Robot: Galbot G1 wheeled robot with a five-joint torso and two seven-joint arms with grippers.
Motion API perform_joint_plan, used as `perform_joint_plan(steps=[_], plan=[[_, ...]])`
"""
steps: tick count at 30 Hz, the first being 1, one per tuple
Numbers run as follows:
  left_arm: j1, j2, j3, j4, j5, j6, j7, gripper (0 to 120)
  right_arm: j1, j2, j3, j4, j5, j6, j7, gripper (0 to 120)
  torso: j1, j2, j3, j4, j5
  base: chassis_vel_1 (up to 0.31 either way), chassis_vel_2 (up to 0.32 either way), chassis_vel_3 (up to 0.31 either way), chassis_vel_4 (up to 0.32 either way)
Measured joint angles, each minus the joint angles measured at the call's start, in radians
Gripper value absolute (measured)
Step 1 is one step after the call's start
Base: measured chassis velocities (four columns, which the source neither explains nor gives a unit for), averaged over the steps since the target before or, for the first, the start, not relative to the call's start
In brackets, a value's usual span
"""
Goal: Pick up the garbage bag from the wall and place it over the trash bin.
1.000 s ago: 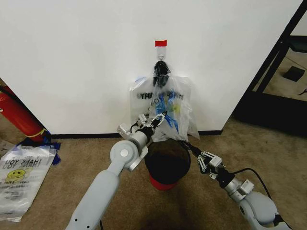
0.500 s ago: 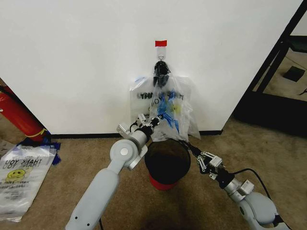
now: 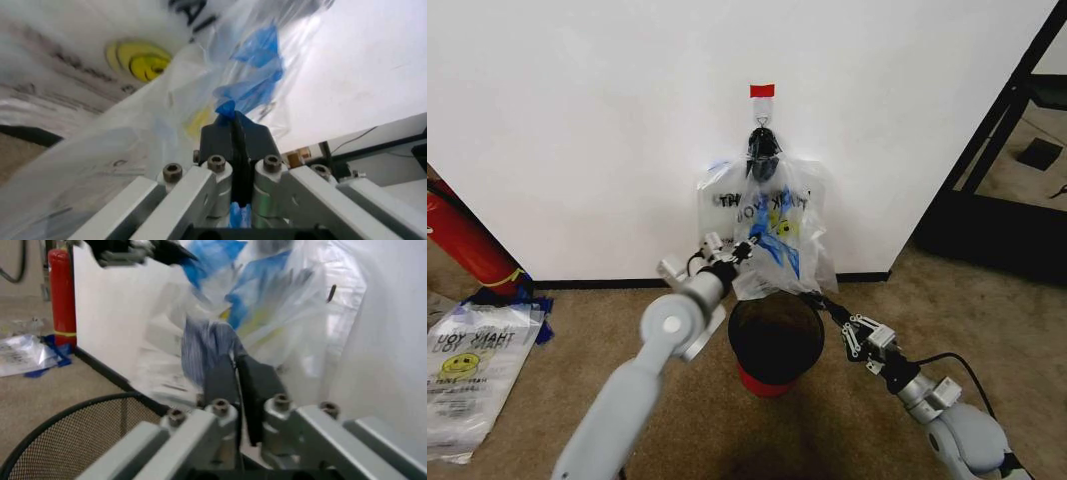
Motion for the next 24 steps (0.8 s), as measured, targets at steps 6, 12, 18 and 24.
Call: perform_joint_plan(steps=[6,12,18,24], plan=[[0.057,0.02,-0.034,-0.082,0.001,-0.002,0.003,0,-0.033,-0.012,0.011,0.052,-0.042,0.001,0.061,25,0.0,0.0,0.0,-0.0001,0.0001,0.0,0.0,0.0,0.0],[0.075,0.013,-0.042,-0.078,0.014,-0.002,0.007,0,-0.102,-0.057,0.103,0.124,-0.144,0.035,0.052,51,0.0,0.0,0.0,-0.0004,0.0001,0.0,0.0,0.0,0.0],[0.078,0.001,-0.027,-0.078,0.03,-0.002,0.01,0,-0.116,-0.137,0.124,0.202,-0.276,0.021,0.214,72,0.0,0.0,0.0,-0.0005,0.0,0.0,0.0,0.0,0.0],[0.061,0.001,0.002,-0.061,0.033,-0.002,0.01,0,0.01,-0.265,0.003,0.147,-0.386,-0.051,0.374,94,0.0,0.0,0.0,0.0003,0.0002,0.0,0.0,0.0,0.0]])
